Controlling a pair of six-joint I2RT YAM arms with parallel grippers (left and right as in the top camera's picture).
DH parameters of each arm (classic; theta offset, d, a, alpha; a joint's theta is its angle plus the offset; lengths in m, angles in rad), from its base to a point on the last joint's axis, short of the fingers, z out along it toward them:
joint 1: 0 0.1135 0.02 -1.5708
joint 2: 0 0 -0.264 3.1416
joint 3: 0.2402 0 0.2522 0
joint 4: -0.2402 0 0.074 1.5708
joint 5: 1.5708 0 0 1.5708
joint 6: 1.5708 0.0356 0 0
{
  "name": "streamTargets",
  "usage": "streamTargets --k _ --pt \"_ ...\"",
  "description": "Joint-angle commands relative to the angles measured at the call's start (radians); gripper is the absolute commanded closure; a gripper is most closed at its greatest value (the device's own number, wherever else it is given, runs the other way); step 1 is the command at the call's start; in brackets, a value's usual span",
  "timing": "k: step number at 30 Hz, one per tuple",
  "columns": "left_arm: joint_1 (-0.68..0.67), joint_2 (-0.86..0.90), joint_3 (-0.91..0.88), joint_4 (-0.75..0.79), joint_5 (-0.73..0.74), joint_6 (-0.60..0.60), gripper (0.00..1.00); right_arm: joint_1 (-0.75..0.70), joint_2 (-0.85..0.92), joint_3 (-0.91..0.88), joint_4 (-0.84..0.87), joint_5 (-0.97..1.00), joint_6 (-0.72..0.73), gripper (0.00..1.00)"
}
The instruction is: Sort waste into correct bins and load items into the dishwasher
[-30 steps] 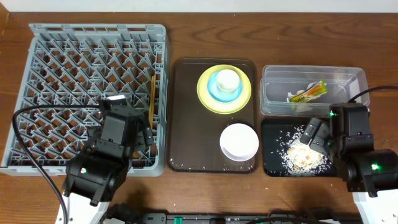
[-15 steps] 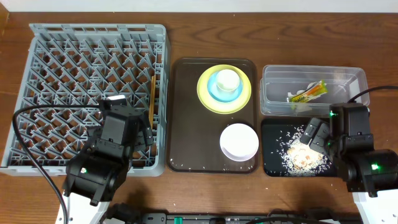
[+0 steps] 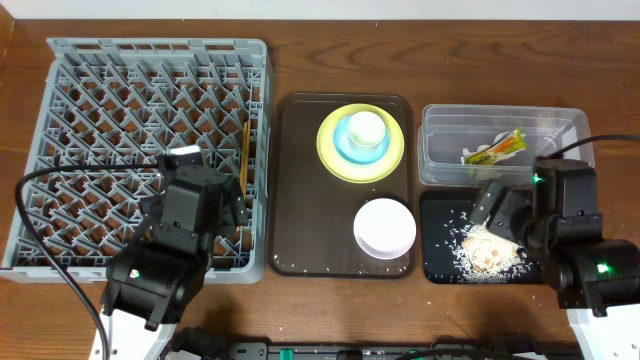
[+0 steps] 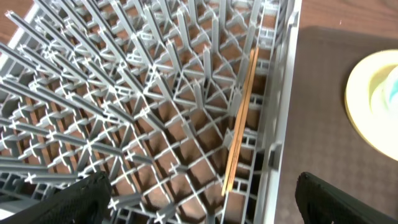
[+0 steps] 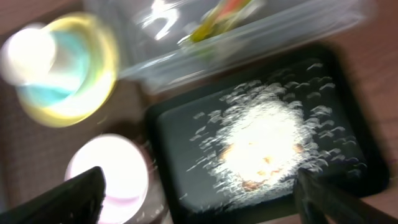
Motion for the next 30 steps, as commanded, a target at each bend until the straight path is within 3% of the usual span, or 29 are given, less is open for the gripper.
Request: streamTargets --k 1,6,11,15,17,21,30 --pt "0.000 -0.015 0.009 0.010 -0.034 -0.002 0.05 0.022 0.014 0.014 -0.010 -0.228 -0.122 0.21" --pt "0.076 -0.030 0.015 0.006 -0.082 -0.022 0.05 0.135 0.080 0.014 -0.029 -0.223 -0.232 0.24" --pt "0.301 -0.054 0.058 -0.040 -0.098 -0.021 0.05 0.335 0.181 0.014 0.009 -0.222 -0.239 0.27" --pt "0.497 -0.080 0.062 -0.061 -0.097 -0.020 0.05 0.492 0.283 0.014 0.096 -0.201 -0.218 0.40" --pt "0.605 -0.079 0.062 -0.082 -0.094 -0.020 0.05 0.583 0.367 0.014 0.146 -0.102 -0.149 0.46" --pt "0.668 -0.075 0.062 -0.085 -0.094 -0.020 0.05 0.669 0.474 0.014 0.188 -0.049 -0.122 0.47" --pt "0.675 -0.066 0.062 -0.085 -0.094 -0.020 0.04 0.816 0.665 0.014 0.208 0.062 -0.123 0.62"
